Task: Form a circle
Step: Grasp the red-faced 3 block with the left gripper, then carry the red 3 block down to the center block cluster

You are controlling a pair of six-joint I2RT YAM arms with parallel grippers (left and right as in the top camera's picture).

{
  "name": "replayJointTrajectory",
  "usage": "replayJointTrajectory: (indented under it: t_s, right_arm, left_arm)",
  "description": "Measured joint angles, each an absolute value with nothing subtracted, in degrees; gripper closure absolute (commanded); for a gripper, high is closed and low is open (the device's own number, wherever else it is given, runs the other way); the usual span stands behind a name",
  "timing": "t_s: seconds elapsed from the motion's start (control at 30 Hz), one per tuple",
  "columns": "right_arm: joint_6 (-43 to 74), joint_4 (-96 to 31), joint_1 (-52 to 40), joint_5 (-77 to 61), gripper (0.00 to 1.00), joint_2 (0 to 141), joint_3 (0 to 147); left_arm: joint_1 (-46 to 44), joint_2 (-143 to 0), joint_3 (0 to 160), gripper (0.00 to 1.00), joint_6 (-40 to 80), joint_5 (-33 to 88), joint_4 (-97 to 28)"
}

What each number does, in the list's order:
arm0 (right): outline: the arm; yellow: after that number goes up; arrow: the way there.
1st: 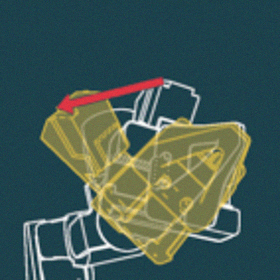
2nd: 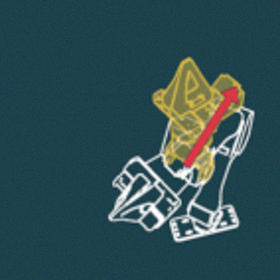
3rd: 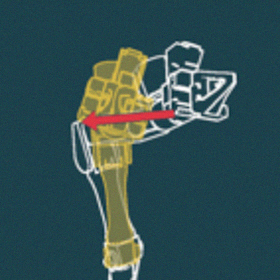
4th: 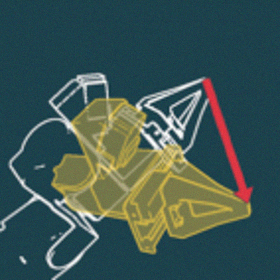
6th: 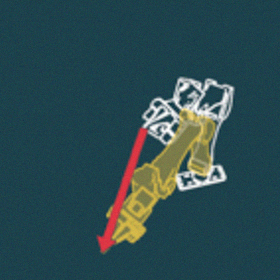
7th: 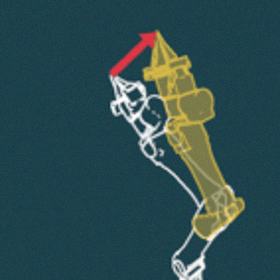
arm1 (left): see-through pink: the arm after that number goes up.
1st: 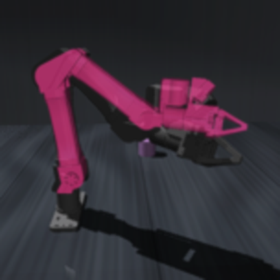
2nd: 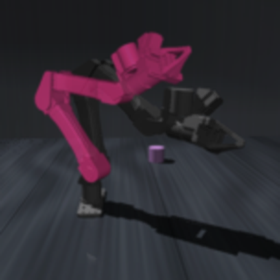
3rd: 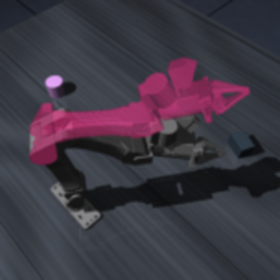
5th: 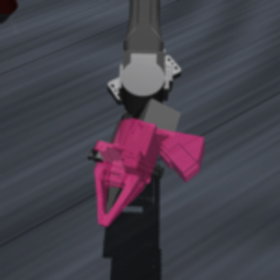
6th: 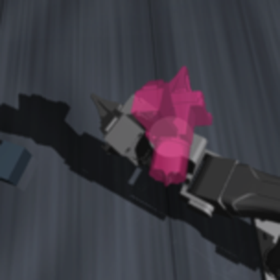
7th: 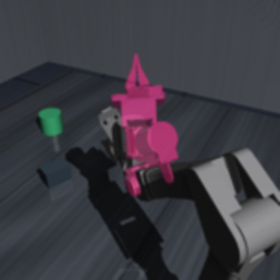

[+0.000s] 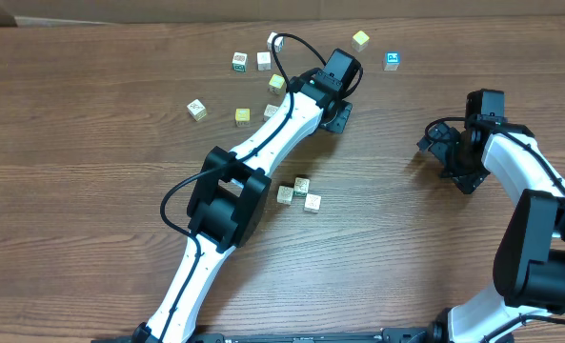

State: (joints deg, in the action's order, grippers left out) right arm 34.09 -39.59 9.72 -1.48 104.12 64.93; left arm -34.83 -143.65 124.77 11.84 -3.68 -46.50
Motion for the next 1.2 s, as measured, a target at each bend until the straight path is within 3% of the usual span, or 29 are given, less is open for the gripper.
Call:
replayJointTrajectory:
  t_s: [0.3,0.73,0.9,1.2]
  right_arm:
    - [34.1,-39.6,9.7,-1.5,0.0,104.1,64.9]
    - [34.1,-39.6,9.7,-1.5,0.0,104.1,64.9]
    - [34.1,-39.5,9.7,-1.5,0.0,104.1,64.9]
    - [34.1,-39.6,9.7,-1.5,0.0,104.1,64.9]
  left_arm:
    - [-33.6,-135.8,126.1,0.8,11.8,-5.4,-58.3]
    - [-23.6,-101.5,129.6,0.78,11.4,-5.9,-81.0]
    - [-22.7,-99.7,129.2,0.83,8.8,-4.8,-95.1]
    - [-26.7,-101.1,113.3,0.83,5.5,-0.1,-96.5]
